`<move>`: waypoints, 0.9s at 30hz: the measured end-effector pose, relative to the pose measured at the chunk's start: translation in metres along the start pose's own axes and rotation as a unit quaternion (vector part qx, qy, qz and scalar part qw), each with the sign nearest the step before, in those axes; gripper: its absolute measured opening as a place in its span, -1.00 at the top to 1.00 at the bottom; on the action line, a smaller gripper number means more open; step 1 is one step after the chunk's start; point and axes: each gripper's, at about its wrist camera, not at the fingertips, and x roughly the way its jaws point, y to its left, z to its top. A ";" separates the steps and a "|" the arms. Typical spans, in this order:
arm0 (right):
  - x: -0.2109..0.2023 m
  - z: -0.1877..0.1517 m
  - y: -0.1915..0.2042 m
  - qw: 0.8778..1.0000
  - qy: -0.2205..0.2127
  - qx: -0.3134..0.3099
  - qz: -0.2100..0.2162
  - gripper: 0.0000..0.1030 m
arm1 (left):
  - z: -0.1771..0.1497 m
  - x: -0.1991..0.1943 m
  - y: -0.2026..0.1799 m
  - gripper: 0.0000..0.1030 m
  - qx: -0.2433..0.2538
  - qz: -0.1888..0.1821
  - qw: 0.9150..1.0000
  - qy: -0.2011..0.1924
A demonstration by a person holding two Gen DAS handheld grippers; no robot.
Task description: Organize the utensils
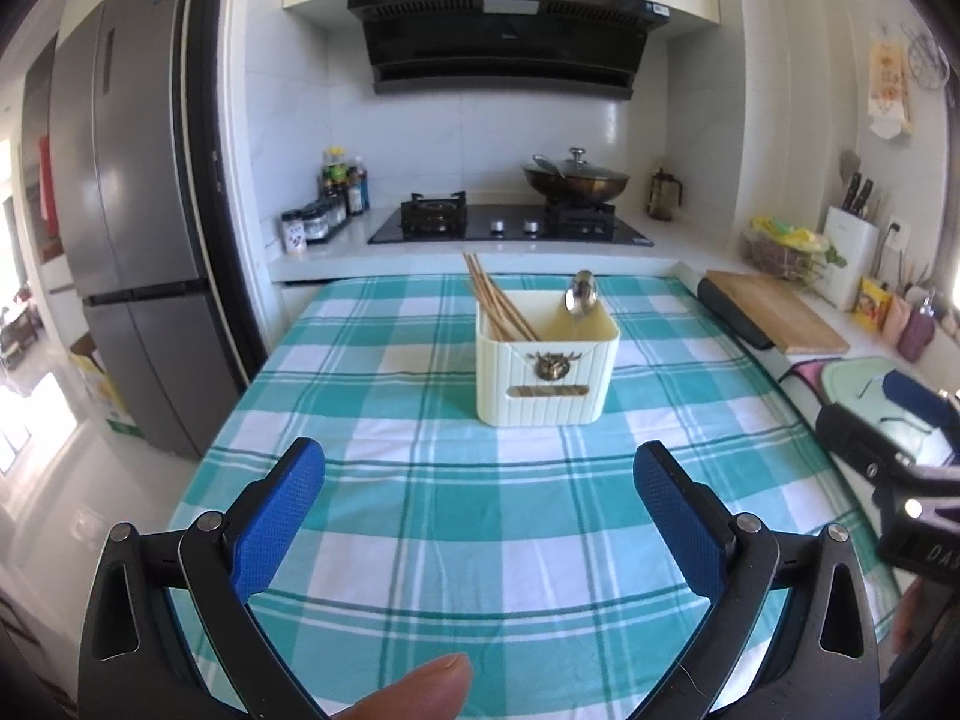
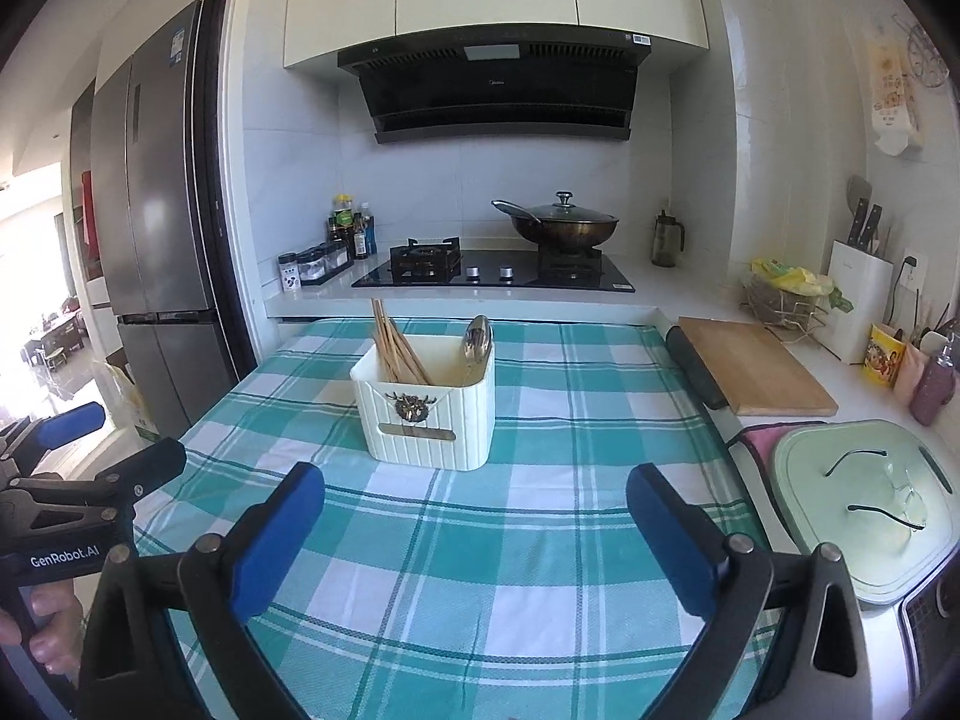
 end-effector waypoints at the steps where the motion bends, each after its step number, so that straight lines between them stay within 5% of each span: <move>1: -0.002 0.000 0.002 1.000 0.000 -0.004 0.000 -0.99 | 0.001 -0.001 0.002 -0.99 -0.005 -0.002 1.000 0.000; 27: -0.015 -0.003 0.015 0.999 0.001 -0.020 0.029 -0.99 | 0.002 -0.010 0.010 -0.99 -0.024 0.032 0.999 -0.008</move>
